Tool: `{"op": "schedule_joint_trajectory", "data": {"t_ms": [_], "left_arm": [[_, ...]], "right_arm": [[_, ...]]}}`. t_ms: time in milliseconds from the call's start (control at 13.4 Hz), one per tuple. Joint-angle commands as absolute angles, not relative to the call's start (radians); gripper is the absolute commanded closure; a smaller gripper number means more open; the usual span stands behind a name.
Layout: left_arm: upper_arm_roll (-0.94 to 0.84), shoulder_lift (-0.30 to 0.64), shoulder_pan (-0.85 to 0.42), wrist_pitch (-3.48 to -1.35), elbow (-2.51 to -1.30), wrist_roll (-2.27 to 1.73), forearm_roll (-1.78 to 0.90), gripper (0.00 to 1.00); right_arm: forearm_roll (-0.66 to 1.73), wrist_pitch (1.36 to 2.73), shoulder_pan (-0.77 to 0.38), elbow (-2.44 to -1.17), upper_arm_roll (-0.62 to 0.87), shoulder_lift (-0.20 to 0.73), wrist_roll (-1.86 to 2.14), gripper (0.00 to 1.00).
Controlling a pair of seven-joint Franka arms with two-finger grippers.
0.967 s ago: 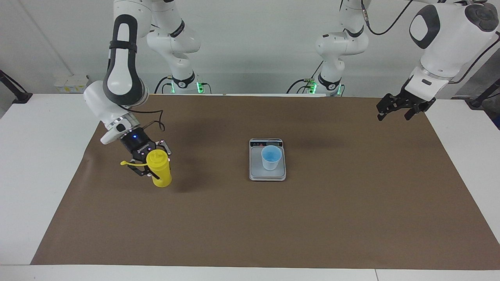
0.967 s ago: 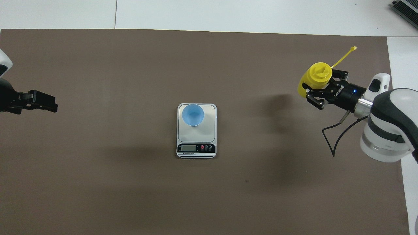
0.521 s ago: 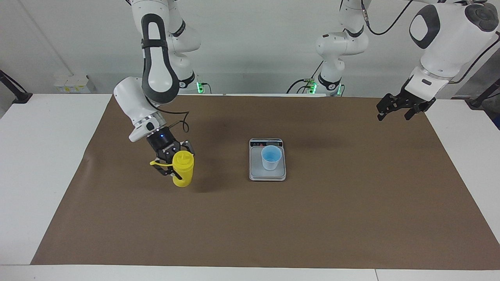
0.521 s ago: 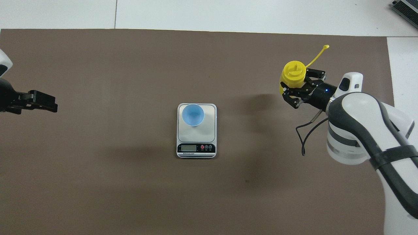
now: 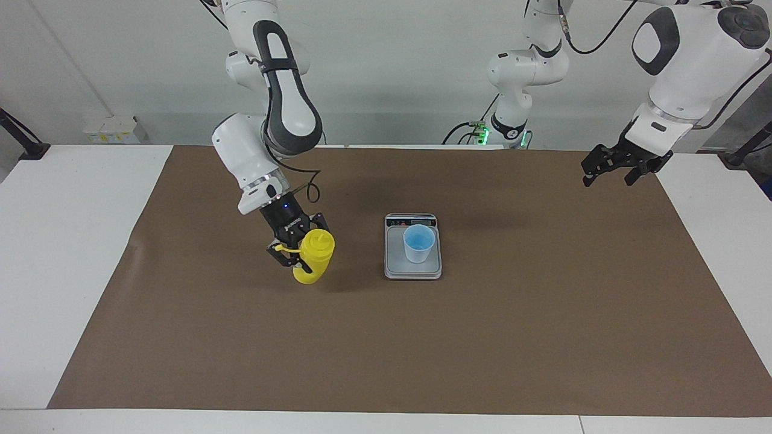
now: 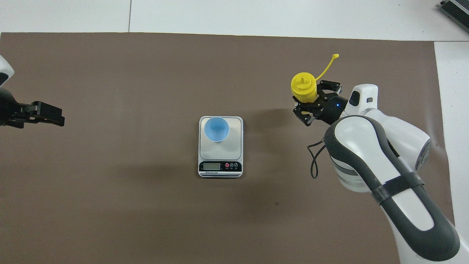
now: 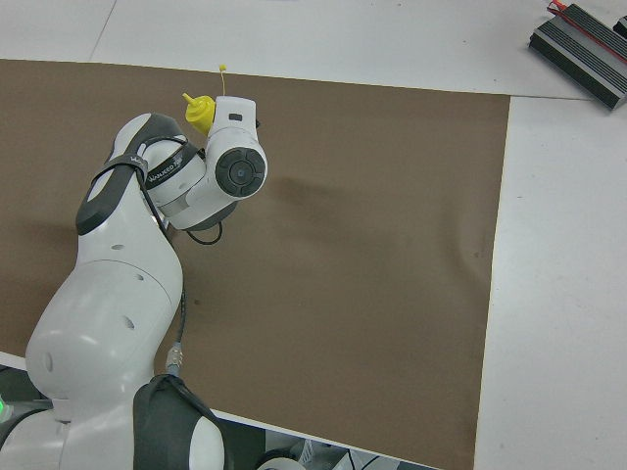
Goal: Pour seasoning into cup on scale with both arms
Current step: 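Lift the yellow bottle and carry it toward the blue cup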
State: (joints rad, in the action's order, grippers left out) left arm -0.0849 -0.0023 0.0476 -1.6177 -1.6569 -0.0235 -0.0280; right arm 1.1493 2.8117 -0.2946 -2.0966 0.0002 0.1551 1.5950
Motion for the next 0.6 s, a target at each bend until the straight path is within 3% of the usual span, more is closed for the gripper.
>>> {"op": "schedule_joint_trajectory", "data": {"t_ms": [0, 521], "left_arm": [[-0.089, -0.032, 0.058, -1.629, -1.689, -0.015, -0.015, 0.0], [-0.089, -0.031, 0.058, -1.629, -1.689, -0.015, -0.015, 0.0]], "right_arm": [[0.999, 2.82, -0.308, -2.097, -0.005, 0.146, 1.446, 1.0], [0.796, 2.818, -0.359, -2.103, -0.008, 0.143, 1.307, 1.0]]}}
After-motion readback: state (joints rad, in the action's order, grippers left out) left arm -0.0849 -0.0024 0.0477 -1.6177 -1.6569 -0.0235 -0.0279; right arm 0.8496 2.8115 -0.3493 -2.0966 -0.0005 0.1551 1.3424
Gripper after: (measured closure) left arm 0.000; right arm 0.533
